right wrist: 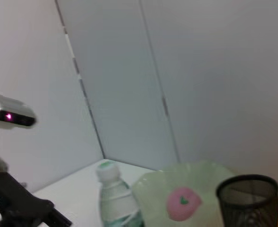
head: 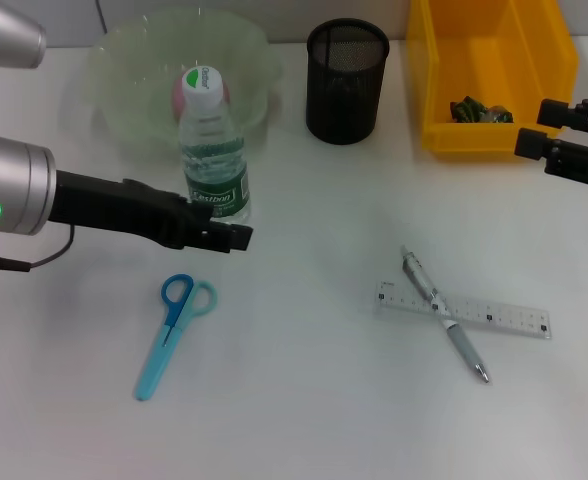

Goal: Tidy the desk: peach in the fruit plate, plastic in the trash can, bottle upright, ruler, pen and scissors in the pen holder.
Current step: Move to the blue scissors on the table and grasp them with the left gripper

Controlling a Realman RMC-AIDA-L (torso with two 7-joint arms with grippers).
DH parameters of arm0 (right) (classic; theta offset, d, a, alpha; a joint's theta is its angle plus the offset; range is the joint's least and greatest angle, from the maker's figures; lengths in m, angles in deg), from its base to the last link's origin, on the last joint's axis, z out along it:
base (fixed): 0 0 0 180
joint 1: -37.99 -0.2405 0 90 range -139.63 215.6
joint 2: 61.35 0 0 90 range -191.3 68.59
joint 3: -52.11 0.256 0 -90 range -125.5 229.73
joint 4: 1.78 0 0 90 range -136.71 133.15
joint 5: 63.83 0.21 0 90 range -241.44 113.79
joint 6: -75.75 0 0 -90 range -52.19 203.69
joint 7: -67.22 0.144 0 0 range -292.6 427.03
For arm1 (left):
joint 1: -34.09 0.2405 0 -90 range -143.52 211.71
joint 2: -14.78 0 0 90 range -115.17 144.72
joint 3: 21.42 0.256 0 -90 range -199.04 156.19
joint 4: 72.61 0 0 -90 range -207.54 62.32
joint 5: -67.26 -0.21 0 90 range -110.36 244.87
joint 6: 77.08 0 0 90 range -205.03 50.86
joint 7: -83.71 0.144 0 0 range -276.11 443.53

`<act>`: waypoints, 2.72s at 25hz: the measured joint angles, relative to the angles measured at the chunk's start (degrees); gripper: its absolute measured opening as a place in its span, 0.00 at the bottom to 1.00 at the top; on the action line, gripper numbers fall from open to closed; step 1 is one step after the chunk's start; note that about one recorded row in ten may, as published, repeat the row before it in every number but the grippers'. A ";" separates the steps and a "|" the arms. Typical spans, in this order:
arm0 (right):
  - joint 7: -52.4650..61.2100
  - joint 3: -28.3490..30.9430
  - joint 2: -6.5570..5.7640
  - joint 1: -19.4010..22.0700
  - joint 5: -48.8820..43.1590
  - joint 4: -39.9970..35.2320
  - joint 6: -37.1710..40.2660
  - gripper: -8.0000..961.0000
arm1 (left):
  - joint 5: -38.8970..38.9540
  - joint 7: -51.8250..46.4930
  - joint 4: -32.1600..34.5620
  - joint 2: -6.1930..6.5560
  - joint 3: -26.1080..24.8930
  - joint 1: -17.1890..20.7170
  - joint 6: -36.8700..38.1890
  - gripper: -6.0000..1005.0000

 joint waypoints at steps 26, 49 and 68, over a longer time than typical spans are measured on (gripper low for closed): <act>-6.18 2.49 0.10 -2.33 0.97 9.12 -2.08 0.65 | -25.31 -21.93 4.84 -1.23 8.61 -7.85 9.50 0.73; -9.07 3.55 -0.76 -7.99 1.27 14.99 -6.29 0.65 | -26.07 -29.65 1.49 -1.66 14.50 -8.60 7.56 0.72; -9.76 3.55 -0.39 -8.77 1.33 15.36 -7.38 0.65 | -28.00 -29.65 -4.00 -1.61 15.37 -11.77 5.87 0.72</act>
